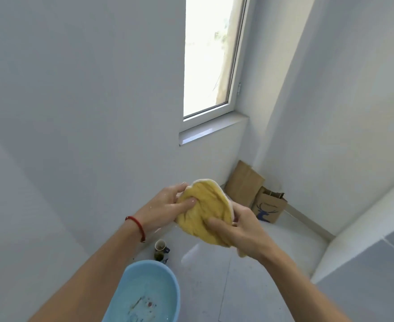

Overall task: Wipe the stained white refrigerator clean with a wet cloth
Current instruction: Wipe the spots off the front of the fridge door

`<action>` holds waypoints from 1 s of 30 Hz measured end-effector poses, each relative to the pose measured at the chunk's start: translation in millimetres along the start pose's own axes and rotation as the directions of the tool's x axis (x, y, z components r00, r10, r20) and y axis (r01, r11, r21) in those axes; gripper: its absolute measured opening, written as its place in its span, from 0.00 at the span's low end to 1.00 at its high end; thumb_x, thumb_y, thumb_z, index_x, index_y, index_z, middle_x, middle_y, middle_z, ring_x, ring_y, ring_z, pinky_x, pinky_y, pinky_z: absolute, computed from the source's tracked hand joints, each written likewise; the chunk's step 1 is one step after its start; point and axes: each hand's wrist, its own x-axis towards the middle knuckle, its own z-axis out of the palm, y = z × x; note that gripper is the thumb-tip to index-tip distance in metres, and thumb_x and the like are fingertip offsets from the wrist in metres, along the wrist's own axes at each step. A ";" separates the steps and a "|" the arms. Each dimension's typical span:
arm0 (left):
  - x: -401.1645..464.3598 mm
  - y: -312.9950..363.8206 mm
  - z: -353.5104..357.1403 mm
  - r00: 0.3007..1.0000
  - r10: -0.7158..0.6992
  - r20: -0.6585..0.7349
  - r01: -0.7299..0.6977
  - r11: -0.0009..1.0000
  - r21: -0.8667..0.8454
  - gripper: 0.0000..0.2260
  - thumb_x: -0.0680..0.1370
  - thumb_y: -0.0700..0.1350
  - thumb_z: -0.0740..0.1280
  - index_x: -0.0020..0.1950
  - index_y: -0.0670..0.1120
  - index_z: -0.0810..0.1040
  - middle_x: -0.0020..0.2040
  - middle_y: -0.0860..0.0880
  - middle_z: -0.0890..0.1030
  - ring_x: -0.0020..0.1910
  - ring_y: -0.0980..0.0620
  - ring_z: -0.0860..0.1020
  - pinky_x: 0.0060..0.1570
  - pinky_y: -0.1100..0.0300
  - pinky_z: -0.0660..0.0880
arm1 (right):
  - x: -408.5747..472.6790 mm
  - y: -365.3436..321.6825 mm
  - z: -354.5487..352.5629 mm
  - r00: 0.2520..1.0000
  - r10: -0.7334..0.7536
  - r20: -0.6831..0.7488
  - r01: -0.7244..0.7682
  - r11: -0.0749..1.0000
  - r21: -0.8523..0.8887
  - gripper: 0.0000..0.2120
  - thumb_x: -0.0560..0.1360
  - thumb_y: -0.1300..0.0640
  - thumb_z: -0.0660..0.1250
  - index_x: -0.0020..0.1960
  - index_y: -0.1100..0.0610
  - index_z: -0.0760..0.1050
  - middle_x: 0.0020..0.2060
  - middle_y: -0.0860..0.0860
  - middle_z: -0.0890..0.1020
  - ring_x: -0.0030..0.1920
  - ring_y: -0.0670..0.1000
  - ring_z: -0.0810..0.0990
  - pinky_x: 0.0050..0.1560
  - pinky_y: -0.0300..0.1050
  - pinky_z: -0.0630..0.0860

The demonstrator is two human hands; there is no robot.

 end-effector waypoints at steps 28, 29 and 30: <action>149.1 150.1 552.1 0.801 -0.041 0.598 0.076 0.997 -0.032 0.25 0.73 0.31 0.75 0.68 0.46 0.78 0.59 0.39 0.82 0.56 0.41 0.83 0.56 0.53 0.82 | -383.2 122.0 -405.9 0.682 0.418 -0.600 -0.365 0.906 0.216 0.25 0.75 0.61 0.77 0.70 0.52 0.76 0.58 0.51 0.84 0.60 0.51 0.83 0.61 0.45 0.81; 155.1 154.8 557.7 0.792 0.016 0.611 -0.092 0.991 0.093 0.26 0.73 0.30 0.75 0.69 0.47 0.79 0.60 0.42 0.83 0.57 0.45 0.83 0.55 0.59 0.81 | -386.8 117.1 -413.7 0.671 0.415 -0.614 -0.392 0.902 0.181 0.26 0.75 0.61 0.77 0.71 0.52 0.76 0.58 0.50 0.84 0.59 0.49 0.83 0.62 0.45 0.81; 160.7 161.7 564.9 0.790 0.081 0.607 -0.262 0.940 0.217 0.26 0.73 0.32 0.74 0.69 0.49 0.79 0.59 0.47 0.83 0.56 0.50 0.83 0.54 0.65 0.78 | -389.6 111.6 -421.7 0.666 0.410 -0.623 -0.409 0.899 0.155 0.26 0.75 0.61 0.77 0.71 0.51 0.75 0.58 0.50 0.84 0.59 0.48 0.83 0.61 0.44 0.81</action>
